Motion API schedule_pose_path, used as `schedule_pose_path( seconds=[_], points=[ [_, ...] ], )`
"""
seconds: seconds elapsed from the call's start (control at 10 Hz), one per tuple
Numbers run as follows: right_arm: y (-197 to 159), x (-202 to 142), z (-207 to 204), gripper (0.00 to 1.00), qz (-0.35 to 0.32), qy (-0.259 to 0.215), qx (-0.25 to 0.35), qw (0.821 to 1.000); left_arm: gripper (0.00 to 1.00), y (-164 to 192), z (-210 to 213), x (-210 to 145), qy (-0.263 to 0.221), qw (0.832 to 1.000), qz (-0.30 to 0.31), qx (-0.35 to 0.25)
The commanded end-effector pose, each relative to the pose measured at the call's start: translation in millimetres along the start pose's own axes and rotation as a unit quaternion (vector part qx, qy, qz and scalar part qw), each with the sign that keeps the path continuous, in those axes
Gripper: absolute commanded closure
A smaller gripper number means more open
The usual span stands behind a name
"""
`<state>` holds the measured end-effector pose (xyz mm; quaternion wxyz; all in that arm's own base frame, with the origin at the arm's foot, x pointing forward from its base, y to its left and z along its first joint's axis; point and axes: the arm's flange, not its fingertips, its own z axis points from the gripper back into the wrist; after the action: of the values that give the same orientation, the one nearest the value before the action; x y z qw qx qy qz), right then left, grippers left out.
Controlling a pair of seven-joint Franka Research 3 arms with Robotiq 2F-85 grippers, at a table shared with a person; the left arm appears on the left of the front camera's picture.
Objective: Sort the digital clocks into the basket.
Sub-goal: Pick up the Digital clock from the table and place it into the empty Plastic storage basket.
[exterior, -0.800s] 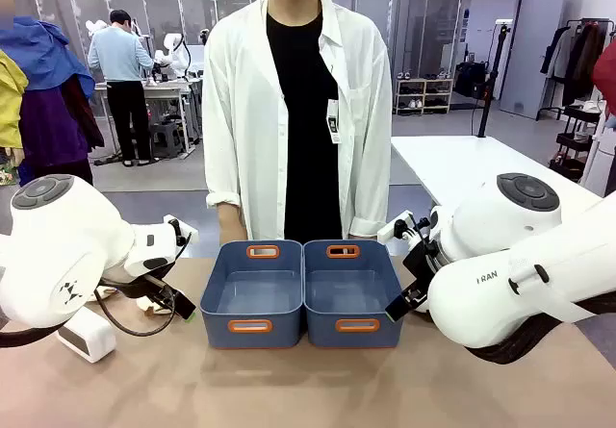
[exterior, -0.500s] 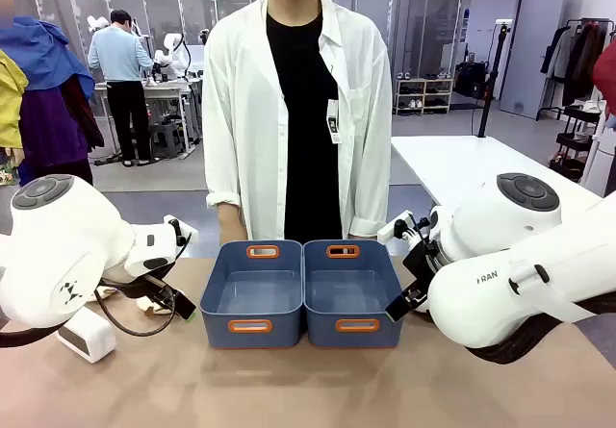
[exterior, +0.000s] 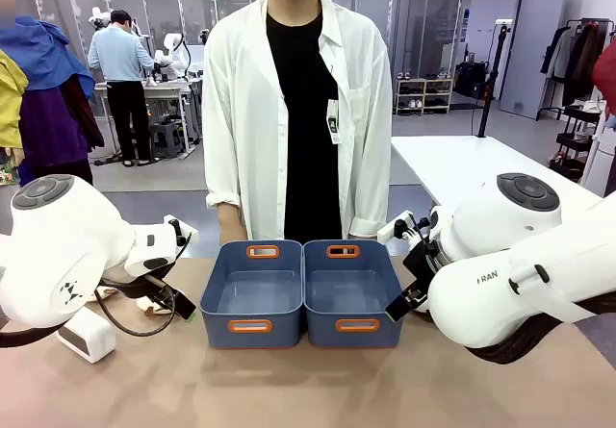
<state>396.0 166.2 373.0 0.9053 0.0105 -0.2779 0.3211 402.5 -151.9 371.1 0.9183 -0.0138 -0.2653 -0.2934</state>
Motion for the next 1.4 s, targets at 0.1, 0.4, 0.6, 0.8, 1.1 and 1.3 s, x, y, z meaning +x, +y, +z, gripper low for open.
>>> schedule_pose_path(
  seconds=[0.1,0.4,0.6,0.8,1.1,1.3],
  points=[
    [-15.1,27.4,34.8,0.0,-0.021,0.025,0.08,0.996,0.0,0.0,0.0,0.0,0.0,1.0,0.0,0.0],
    [-81.4,51.6,77.2,0.0,-0.116,0.098,0.331,0.931,0.0,67.2,61.6,22.0,0.086,0.967,0.08,-0.227],
    [-137.7,19.0,88.2,0.0,-0.219,0.014,0.503,0.836,0.0,127.0,80.7,-0.6,-0.057,0.857,0.18,-0.48],
    [-196.6,-78.7,105.7,0.0,-0.321,-0.068,0.549,0.769,0.0,189.2,94.9,-89.1,-0.17,0.758,0.27,-0.569],
    [-268.2,-246.5,168.7,0.0,-0.492,-0.234,0.465,0.698,0.0,278.6,151.5,-257.8,-0.329,0.705,0.412,-0.474],
    [-269.2,-271.5,194.2,0.0,-0.498,-0.237,0.425,0.718,0.0,299.5,180.1,-318.2,-0.388,0.684,0.45,-0.422]
  ],
)
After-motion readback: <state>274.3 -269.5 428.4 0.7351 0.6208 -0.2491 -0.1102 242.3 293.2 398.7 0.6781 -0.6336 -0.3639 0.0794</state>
